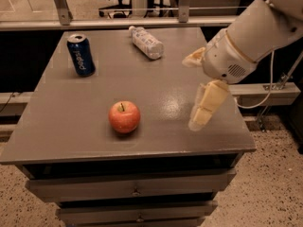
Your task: Pick apple
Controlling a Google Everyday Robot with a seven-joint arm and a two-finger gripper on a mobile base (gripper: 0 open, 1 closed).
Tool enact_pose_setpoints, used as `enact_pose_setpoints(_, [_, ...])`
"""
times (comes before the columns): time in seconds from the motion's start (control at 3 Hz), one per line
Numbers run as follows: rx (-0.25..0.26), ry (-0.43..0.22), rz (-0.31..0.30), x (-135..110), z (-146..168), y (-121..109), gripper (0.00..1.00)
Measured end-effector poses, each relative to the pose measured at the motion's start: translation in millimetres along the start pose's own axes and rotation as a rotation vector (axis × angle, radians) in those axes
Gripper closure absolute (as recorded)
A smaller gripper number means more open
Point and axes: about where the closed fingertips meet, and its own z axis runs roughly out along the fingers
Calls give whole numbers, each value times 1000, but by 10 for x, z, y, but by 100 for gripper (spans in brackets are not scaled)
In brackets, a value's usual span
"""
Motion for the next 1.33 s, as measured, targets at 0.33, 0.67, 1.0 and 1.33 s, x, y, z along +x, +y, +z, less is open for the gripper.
enact_pose_setpoints(0.33, [-94, -109, 6, -254, 383, 54, 0])
enact_pose_setpoints(0.67, [-187, -236, 53, -504, 759, 94, 0])
enact_pose_setpoints(1.0, [-225, -299, 84, -628, 935, 104, 0])
enact_pose_setpoints(1.33, [-252, -347, 96, -782, 1088, 134, 0])
